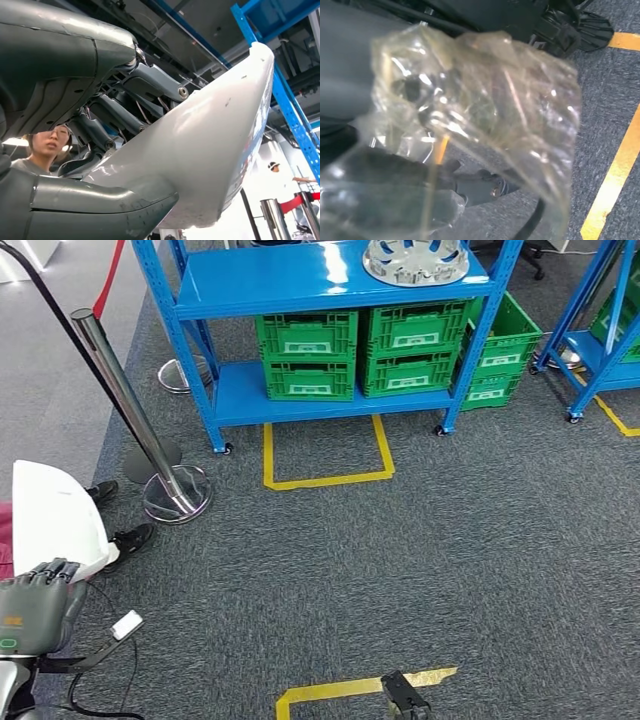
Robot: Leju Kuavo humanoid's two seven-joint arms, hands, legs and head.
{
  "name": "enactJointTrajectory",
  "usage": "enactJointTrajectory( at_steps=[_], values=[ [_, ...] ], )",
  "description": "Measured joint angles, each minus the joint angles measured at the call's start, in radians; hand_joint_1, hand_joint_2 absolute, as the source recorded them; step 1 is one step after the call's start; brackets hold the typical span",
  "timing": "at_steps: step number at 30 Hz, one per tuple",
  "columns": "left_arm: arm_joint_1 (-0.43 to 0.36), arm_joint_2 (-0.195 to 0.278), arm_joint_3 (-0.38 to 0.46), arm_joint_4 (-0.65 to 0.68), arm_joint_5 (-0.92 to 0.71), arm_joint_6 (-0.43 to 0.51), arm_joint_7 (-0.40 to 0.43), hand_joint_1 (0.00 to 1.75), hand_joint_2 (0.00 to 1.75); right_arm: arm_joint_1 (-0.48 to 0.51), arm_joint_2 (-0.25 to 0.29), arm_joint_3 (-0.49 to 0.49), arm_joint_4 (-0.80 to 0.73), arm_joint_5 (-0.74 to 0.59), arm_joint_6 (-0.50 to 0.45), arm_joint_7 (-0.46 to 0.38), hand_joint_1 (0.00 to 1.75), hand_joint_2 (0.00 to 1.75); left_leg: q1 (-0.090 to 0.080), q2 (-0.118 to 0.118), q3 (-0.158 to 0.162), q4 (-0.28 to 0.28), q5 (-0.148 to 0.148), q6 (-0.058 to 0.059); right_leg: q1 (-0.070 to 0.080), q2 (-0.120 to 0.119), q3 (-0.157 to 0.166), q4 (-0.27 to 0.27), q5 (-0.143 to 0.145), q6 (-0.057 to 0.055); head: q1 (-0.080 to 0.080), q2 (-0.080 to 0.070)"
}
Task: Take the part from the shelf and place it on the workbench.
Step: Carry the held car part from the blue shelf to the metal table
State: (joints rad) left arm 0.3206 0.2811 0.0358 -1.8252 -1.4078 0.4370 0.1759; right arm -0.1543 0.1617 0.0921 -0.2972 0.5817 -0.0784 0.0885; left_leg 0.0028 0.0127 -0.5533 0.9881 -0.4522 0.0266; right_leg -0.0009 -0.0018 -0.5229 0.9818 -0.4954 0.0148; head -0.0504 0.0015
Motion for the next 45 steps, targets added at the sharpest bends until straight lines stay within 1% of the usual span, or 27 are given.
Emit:
enactJointTrajectory(
  at_steps=[1,6,11,14,20,26,28,29,30,31,32,33,34,35,36,37,38,39,40,41,42,44,45],
  values=[
    [0.000,0.000,0.000,-0.001,0.001,0.000,0.000,1.75,1.75,0.000,0.000,0.003,0.000,0.001,0.000,0.001,0.00,0.00,0.001,0.000,0.000,-0.002,0.004,0.001,0.001,0.000,-0.001,0.000,0.002,-0.002,0.000,0.000],
    [-0.001,-0.002,0.001,-0.002,0.001,-0.001,0.000,1.75,1.75,-0.001,-0.001,0.014,0.000,0.002,-0.002,0.001,0.00,0.00,0.004,0.000,-0.001,-0.011,0.015,-0.015,0.005,-0.001,-0.007,0.001,0.007,-0.011,0.000,0.000],
    [-0.001,-0.002,0.001,-0.003,0.001,-0.001,0.000,1.75,1.75,-0.001,-0.002,0.018,0.000,0.002,-0.003,0.001,0.00,0.00,0.005,0.000,-0.006,-0.013,0.019,-0.028,0.006,-0.001,-0.012,0.003,0.009,-0.015,0.000,0.000],
    [-0.001,-0.002,0.001,-0.003,0.001,-0.001,0.000,1.75,1.75,-0.001,-0.002,0.019,0.000,0.002,-0.003,0.001,0.00,0.00,0.005,0.000,-0.009,-0.013,0.020,-0.031,0.006,-0.001,-0.014,0.003,0.011,-0.016,0.000,0.000],
    [-0.001,-0.002,0.000,-0.003,0.001,-0.010,0.000,1.75,1.75,-0.001,-0.003,0.026,0.000,0.009,-0.007,0.001,0.00,0.00,0.003,0.000,-0.014,-0.010,0.021,-0.031,0.003,-0.001,-0.018,0.003,0.014,-0.014,0.001,0.000],
    [-0.001,-0.002,0.000,-0.003,0.001,-0.014,0.002,1.75,1.75,-0.002,-0.003,0.039,0.000,0.017,-0.010,0.005,0.00,0.00,0.000,0.000,-0.022,0.003,0.016,-0.021,0.000,-0.002,-0.020,0.003,0.017,-0.006,0.000,0.000],
    [-0.001,-0.002,0.000,-0.004,0.001,-0.015,0.004,1.75,1.75,-0.002,-0.003,0.042,0.000,0.017,-0.011,0.006,0.00,0.00,-0.002,-0.001,-0.022,0.000,0.018,-0.015,-0.001,-0.003,-0.018,0.000,0.019,-0.001,0.000,0.000],
    [-0.001,-0.002,0.000,-0.005,0.001,-0.016,0.006,1.75,1.75,-0.003,-0.003,0.043,-0.001,0.016,-0.011,0.007,0.00,0.00,0.000,-0.002,-0.020,-0.007,0.023,-0.012,-0.001,-0.003,-0.020,0.001,0.017,0.003,0.000,0.000],
    [-0.002,-0.002,0.000,-0.007,0.001,-0.017,0.007,1.75,1.75,-0.004,-0.003,0.043,-0.001,0.016,-0.012,0.009,0.00,0.00,0.003,-0.003,-0.018,-0.015,0.028,-0.007,-0.001,-0.003,-0.025,0.011,0.006,0.007,0.001,0.000],
    [-0.004,-0.002,0.000,-0.008,0.001,-0.019,0.009,1.75,1.75,-0.005,-0.004,0.043,-0.001,0.015,-0.012,0.012,0.00,0.00,0.006,-0.006,-0.017,-0.024,0.034,-0.003,-0.001,-0.002,-0.039,0.040,-0.018,0.010,0.002,0.000],
    [-0.006,-0.003,-0.001,-0.010,0.000,-0.021,0.009,1.75,1.75,-0.006,-0.004,0.043,-0.001,0.015,-0.012,0.014,0.00,0.00,0.009,-0.009,-0.018,-0.028,0.039,-0.001,-0.002,-0.001,-0.063,0.092,-0.052,0.013,0.003,0.000],
    [-0.007,-0.004,-0.001,-0.010,0.000,-0.023,0.010,1.75,1.75,-0.006,-0.004,0.043,-0.001,0.014,-0.012,0.016,0.00,0.00,0.009,-0.012,-0.021,-0.029,0.041,0.001,-0.004,0.000,-0.090,0.156,-0.088,0.017,0.004,0.000],
    [-0.007,-0.004,-0.001,-0.010,-0.001,-0.025,0.010,1.75,1.75,-0.006,-0.004,0.043,-0.001,0.014,-0.012,0.016,0.00,0.00,0.009,-0.017,-0.025,-0.028,0.043,0.001,-0.006,0.000,-0.118,0.223,-0.119,0.019,0.005,0.000],
    [-0.006,-0.005,-0.001,-0.010,-0.001,-0.026,0.010,1.75,1.75,-0.005,-0.004,0.043,-0.001,0.014,-0.013,0.017,0.00,0.00,0.010,-0.024,-0.029,-0.027,0.045,-0.001,-0.008,0.000,-0.134,0.265,-0.131,0.022,0.004,0.000],
    [-0.006,-0.006,-0.001,-0.010,-0.001,-0.028,0.010,1.75,1.75,-0.004,-0.004,0.043,-0.001,0.013,-0.013,0.018,0.00,0.00,0.011,-0.032,-0.032,-0.025,0.047,-0.004,-0.011,0.000,-0.133,0.269,-0.124,0.024,0.004,0.000],
    [-0.006,-0.008,-0.002,-0.010,-0.001,-0.030,0.010,1.75,1.75,-0.004,-0.004,0.043,-0.001,0.013,-0.012,0.018,0.00,0.00,0.014,-0.041,-0.035,-0.023,0.048,-0.008,-0.014,0.002,-0.112,0.236,-0.100,0.027,0.004,0.000],
    [-0.007,-0.009,-0.002,-0.010,-0.001,-0.032,0.011,1.75,1.75,-0.004,-0.004,0.043,-0.001,0.013,-0.012,0.019,0.00,0.00,0.016,-0.050,-0.038,-0.018,0.049,-0.013,-0.018,0.012,-0.074,0.169,-0.065,0.030,0.004,0.000],
    [-0.009,-0.009,-0.002,-0.010,0.000,-0.033,0.011,1.75,1.75,-0.005,-0.004,0.043,-0.001,0.013,-0.012,0.019,0.00,0.00,0.017,-0.059,-0.042,-0.013,0.049,-0.019,-0.022,0.032,-0.037,0.100,-0.044,0.033,0.005,0.000],
    [-0.011,-0.010,-0.002,-0.010,0.001,-0.033,0.011,1.75,1.75,-0.006,-0.004,0.043,-0.001,0.012,-0.011,0.019,0.00,0.00,0.017,-0.068,-0.047,-0.006,0.049,-0.026,-0.025,0.048,-0.010,0.048,-0.030,0.031,0.004,0.000],
    [-0.012,-0.010,-0.002,-0.010,0.001,-0.034,0.011,1.75,1.75,-0.007,-0.004,0.043,-0.001,0.012,-0.011,0.019,0.00,0.00,0.017,-0.076,-0.052,-0.001,0.050,-0.034,-0.025,0.061,0.005,0.019,-0.027,0.027,0.004,0.000],
    [-0.013,-0.010,-0.001,-0.011,0.001,-0.034,0.011,1.75,1.75,-0.007,-0.004,0.044,-0.001,0.012,-0.011,0.020,0.00,0.00,0.018,-0.084,-0.057,0.002,0.053,-0.041,-0.023,0.064,0.009,0.015,-0.031,0.019,0.004,0.000],
    [-0.011,-0.010,-0.001,-0.011,0.001,-0.034,0.012,1.75,1.75,-0.008,-0.004,0.044,-0.001,0.012,-0.010,0.020,0.00,0.00,0.022,-0.097,-0.064,0.002,0.059,-0.055,-0.021,0.043,0.009,0.019,-0.025,0.000,0.003,0.000],
    [-0.011,-0.009,-0.001,-0.011,0.002,-0.034,0.012,1.75,1.75,-0.009,-0.004,0.044,-0.001,0.012,-0.010,0.020,0.00,0.00,0.022,-0.090,-0.071,0.011,0.053,-0.059,-0.021,0.033,0.009,0.020,-0.021,-0.008,0.002,0.000]
  ],
)
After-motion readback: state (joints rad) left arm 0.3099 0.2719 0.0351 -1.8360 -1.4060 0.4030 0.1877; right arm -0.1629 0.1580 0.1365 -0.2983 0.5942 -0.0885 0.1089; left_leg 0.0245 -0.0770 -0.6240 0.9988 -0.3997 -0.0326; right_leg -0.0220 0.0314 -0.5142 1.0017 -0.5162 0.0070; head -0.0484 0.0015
